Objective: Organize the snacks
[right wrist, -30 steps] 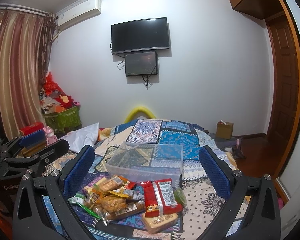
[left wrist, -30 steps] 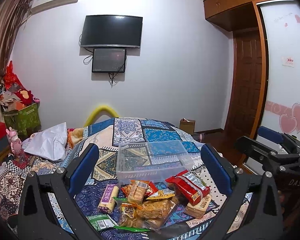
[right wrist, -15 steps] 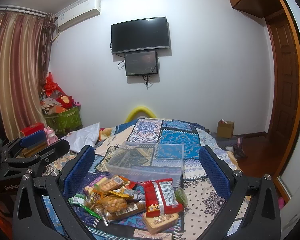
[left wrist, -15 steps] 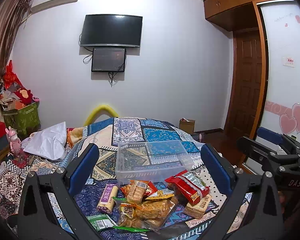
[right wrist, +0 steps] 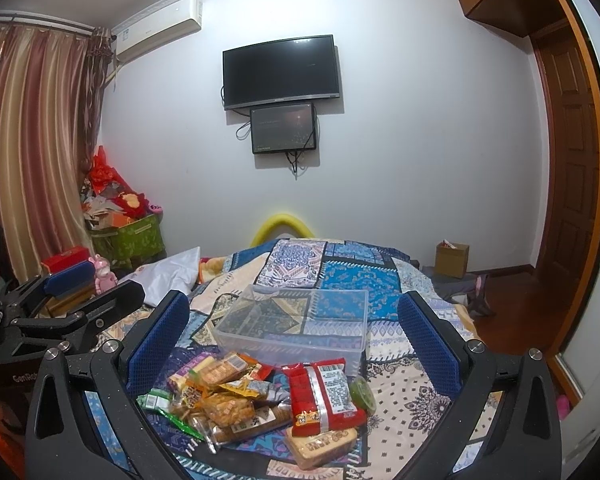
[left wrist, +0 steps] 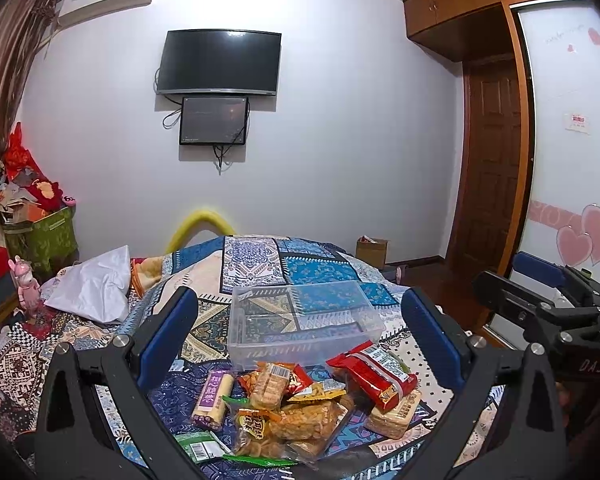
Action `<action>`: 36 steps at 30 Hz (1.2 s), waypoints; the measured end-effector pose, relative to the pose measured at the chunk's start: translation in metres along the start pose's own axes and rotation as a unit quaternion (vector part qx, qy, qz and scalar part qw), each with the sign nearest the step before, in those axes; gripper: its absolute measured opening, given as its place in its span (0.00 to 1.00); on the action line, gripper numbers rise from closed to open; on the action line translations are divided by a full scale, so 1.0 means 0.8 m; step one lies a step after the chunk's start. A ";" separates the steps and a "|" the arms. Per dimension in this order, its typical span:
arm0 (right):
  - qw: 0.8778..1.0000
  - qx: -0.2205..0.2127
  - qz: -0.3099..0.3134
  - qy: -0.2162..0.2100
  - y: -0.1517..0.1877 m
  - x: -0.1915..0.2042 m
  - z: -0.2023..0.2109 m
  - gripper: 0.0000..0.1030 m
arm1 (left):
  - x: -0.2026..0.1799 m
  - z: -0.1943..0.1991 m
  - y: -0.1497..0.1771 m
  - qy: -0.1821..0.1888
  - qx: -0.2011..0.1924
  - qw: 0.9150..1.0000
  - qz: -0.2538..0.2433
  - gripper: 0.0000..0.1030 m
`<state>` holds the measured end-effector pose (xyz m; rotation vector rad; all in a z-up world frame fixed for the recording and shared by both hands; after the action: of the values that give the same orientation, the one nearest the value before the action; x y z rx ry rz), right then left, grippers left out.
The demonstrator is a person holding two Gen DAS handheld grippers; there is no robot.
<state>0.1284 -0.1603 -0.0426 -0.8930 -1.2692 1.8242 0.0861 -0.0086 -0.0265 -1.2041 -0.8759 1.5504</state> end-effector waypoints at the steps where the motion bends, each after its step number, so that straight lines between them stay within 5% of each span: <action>1: 1.000 0.000 0.000 -0.001 0.000 0.000 -0.001 1.00 | -0.001 -0.001 -0.001 0.000 0.001 1.000 0.000 1.00; 12: 1.000 0.023 0.000 -0.001 0.015 -0.008 -0.020 1.00 | 0.011 -0.026 0.009 0.010 0.036 0.999 0.018 1.00; 26: 0.993 0.114 -0.031 -0.018 0.085 -0.025 -0.068 1.00 | 0.072 -0.097 0.071 -0.054 0.120 0.991 0.021 1.00; 30: 0.987 0.155 -0.034 -0.024 0.109 -0.027 -0.088 1.00 | 0.088 -0.125 0.099 -0.068 0.163 0.984 0.023 0.85; 36: 0.977 0.204 -0.045 -0.051 0.141 -0.021 -0.114 0.97 | 0.113 -0.151 0.128 -0.079 0.206 0.975 0.034 0.80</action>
<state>0.1950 -0.1622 -0.1730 -0.5132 -0.9264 1.9786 0.1716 0.0460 -0.1780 -0.8270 -0.5760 1.7957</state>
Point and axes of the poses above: each gripper's, at about its wrist camera, not at the fingertips, and z roughly against the way its jaws point, x to its left, y to its underside, the point moved 8 cm from there along -z, roughly the way its jaws point, and after that the axes turned 13 degrees about z, right-handed, at the moved point
